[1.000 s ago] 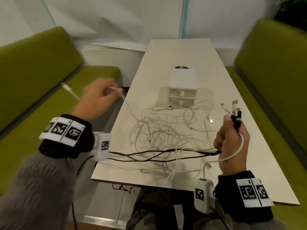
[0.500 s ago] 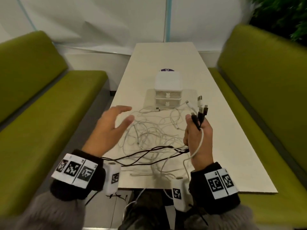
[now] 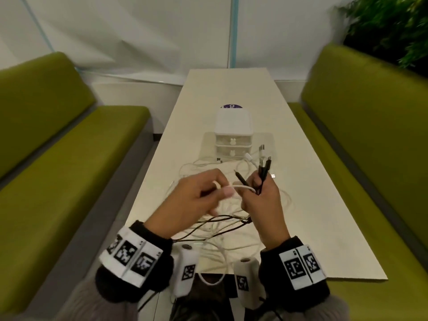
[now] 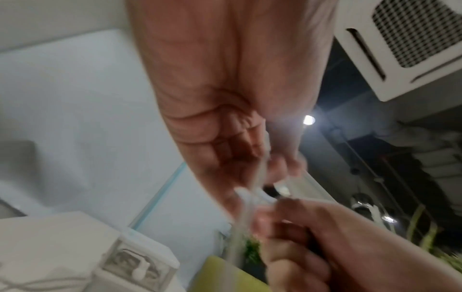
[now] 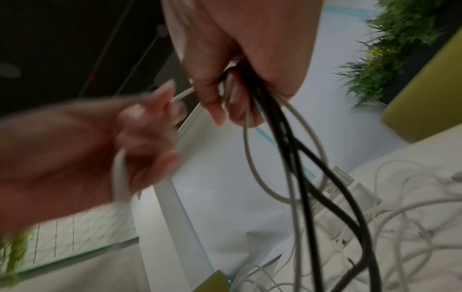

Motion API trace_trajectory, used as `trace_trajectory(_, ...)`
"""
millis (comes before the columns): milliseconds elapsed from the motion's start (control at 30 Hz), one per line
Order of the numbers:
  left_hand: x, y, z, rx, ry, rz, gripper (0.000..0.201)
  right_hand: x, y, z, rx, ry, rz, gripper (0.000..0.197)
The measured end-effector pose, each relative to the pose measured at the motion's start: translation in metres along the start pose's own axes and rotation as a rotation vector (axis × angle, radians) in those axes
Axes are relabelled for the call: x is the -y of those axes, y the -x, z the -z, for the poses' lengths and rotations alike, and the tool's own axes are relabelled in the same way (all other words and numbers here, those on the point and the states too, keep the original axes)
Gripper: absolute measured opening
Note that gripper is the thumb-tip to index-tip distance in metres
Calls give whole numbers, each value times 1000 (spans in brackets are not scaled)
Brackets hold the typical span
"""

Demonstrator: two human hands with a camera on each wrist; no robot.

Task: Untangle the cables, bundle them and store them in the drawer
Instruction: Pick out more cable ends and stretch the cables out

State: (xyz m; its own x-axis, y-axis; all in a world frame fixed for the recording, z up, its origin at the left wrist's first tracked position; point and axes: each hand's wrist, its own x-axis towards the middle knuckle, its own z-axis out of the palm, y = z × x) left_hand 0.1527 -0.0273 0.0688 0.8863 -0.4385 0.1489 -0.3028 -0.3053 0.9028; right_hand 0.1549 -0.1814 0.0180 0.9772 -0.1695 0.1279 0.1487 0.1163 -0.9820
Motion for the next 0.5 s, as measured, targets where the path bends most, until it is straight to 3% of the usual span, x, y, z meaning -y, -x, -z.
trace_trajectory(133,11,5,46,-128,-200,-58,26,4,3,-3,142,-224,-14,40)
trace_trajectory(200,13,9,64,-165,-243,-61,37,6,3,-6,172,-394,-59,31)
trace_trajectory(300,13,15,82,-182,-268,-101,39,14,2,-4,92,-525,-144,24)
trace_trajectory(500,5,11,84,-262,-276,-180,34,15,2,-3,-13,-404,-190,31)
